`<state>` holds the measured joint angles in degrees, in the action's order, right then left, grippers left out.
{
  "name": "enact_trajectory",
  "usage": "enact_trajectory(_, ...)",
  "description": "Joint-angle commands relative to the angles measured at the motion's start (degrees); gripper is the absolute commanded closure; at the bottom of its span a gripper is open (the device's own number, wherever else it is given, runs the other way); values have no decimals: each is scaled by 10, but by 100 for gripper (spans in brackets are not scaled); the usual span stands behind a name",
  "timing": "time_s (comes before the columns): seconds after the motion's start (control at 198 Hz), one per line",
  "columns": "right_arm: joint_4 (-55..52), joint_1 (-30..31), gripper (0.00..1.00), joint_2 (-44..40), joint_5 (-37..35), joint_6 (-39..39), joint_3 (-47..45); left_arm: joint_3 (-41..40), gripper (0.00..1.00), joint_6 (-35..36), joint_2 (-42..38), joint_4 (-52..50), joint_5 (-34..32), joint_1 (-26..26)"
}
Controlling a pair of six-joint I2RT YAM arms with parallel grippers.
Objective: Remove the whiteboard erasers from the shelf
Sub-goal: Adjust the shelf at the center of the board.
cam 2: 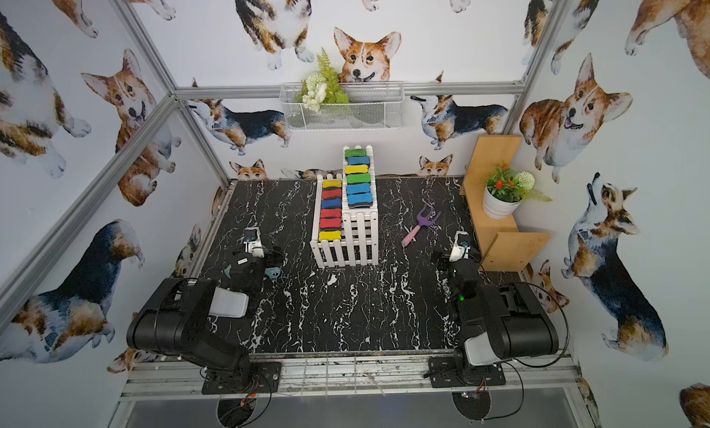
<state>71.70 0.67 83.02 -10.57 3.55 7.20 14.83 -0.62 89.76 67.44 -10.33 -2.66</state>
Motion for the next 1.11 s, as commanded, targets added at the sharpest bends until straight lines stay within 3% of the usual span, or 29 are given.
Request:
enact_trajectory(0.0,27,0,0,-2,-1,-2,0,3,0,6,2,19,-5,0)
enact_trajectory(1.104,18,1,0,1,4,-6,6,4,0,5,1,17,-3,1)
